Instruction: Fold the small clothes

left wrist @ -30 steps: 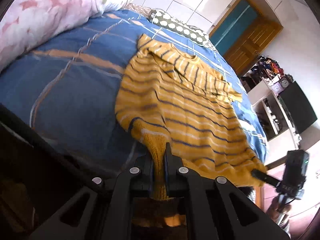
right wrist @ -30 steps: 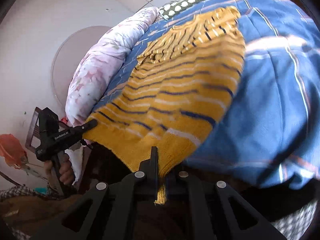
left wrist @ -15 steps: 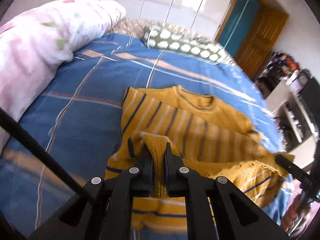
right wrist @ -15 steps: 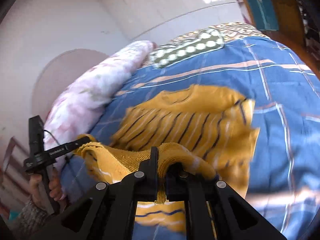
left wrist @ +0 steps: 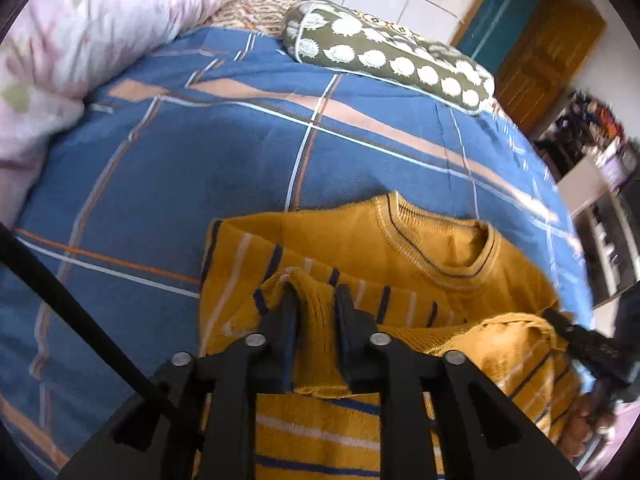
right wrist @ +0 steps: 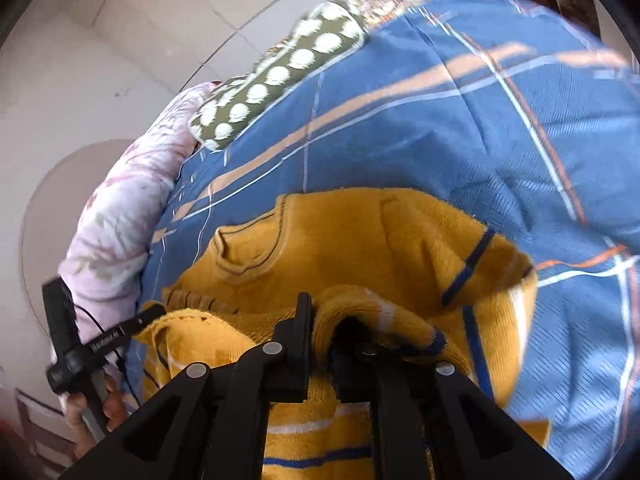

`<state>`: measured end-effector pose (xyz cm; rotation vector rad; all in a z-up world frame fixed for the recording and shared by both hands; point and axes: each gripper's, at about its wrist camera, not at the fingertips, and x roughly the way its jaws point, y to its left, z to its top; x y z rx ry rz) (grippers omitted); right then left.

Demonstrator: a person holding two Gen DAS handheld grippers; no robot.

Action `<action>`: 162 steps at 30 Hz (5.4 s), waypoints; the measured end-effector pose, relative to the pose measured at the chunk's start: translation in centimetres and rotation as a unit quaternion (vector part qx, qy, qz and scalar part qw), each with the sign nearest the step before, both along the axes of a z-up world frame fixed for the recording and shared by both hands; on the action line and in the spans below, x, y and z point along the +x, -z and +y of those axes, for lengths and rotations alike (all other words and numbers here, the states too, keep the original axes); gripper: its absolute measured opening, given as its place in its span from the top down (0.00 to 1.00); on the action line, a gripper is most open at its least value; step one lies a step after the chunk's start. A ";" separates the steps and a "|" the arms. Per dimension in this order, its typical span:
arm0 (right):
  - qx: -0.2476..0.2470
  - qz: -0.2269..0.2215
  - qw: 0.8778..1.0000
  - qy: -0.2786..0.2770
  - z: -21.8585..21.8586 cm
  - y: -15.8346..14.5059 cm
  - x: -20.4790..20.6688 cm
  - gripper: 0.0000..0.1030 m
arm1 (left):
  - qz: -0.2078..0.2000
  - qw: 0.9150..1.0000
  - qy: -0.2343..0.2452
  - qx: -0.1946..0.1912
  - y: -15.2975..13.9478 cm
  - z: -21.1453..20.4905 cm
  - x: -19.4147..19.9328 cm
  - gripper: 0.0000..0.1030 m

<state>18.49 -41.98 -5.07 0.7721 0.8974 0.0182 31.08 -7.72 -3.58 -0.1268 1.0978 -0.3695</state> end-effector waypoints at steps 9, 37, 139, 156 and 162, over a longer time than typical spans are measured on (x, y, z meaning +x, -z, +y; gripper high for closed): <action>0.038 -0.006 0.999 0.032 -2.7 -0.5 2.1 0.47 | 0.024 0.992 -0.093 -0.081 0.2 5.4 1.7 0.38; -0.154 0.058 0.986 0.022 -1.3 -0.2 -15.6 0.72 | -0.107 0.984 -0.047 0.137 2.5 10.2 -19.8 0.32; -0.311 0.038 0.950 -0.006 10.4 -3.8 -8.9 0.64 | -0.133 0.980 -0.127 0.072 0.5 13.2 -14.3 0.13; -0.321 0.090 0.919 -0.211 30.1 1.3 13.1 0.60 | -0.072 0.990 -0.114 0.044 3.7 13.0 -12.3 0.13; -0.308 0.106 0.929 -0.173 29.1 1.3 14.9 0.34 | -0.071 0.990 -0.112 0.053 3.8 12.7 -12.0 0.13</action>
